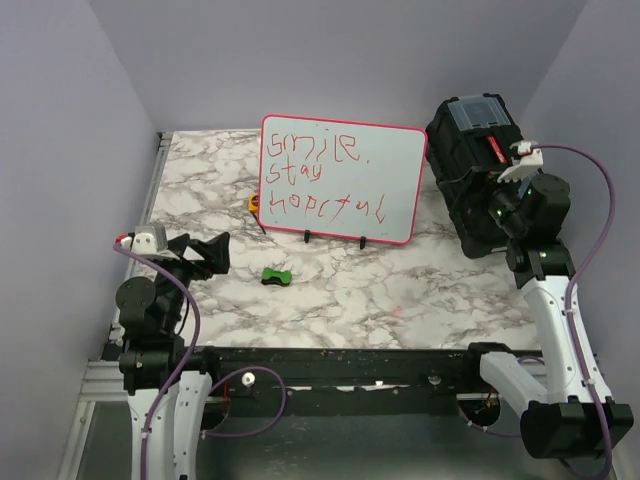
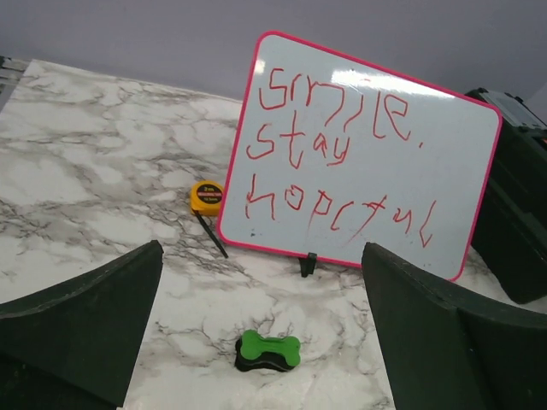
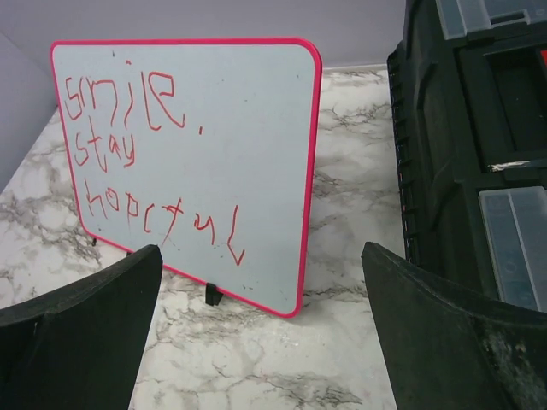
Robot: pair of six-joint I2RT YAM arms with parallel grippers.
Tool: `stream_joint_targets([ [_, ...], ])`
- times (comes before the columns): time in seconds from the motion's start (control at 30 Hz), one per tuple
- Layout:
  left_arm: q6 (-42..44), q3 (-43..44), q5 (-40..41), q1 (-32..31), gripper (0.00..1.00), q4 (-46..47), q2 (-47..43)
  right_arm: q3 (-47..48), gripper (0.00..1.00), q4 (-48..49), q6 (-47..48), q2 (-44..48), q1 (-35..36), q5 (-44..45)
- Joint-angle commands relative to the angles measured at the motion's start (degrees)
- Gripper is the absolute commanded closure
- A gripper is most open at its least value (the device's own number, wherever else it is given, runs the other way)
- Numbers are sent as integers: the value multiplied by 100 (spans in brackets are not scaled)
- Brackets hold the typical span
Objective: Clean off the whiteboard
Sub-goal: Pick up the whiteboard eraser from the center of the board.
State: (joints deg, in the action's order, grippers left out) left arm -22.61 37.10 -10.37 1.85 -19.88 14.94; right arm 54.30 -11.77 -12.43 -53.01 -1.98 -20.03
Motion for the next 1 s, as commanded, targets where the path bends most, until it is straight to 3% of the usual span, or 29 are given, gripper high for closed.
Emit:
stream_joint_targets([
  [0.0, -451, 26, -932, -18, 1, -128, 167, 81, 0, -63, -58, -127, 0, -75],
  [0.13, -735, -202, -1917, -26, 1, -53, 310, -222, 0, 224, 606, -223, -4, -816],
  [0.3, -1075, -593, -2213, -32, 1, -111, 627, -703, 0, 124, 2688, -511, -4, -3459],
  [0.43, -1137, -706, -1983, -158, 1, -315, 931, -861, 0, 398, 2641, -885, 3, -3632],
  [0.53, -1337, -827, -1463, -629, 1, -389, 1159, -760, 0, 578, 2471, -1353, 2, -3415],
  [0.73, -2470, -1040, 613, -1994, 1, -480, 1679, -154, 0, 607, 2326, -2196, -1, -3460],
  [0.87, -3494, -831, 1876, -2699, 1, -694, 2468, -381, 0, 1014, 1999, -2327, 1, -3479],
  [0.97, -4237, -461, 2318, -3107, 2, -923, 3406, -662, 0, 1083, 1972, -2310, -3, -3471],
])
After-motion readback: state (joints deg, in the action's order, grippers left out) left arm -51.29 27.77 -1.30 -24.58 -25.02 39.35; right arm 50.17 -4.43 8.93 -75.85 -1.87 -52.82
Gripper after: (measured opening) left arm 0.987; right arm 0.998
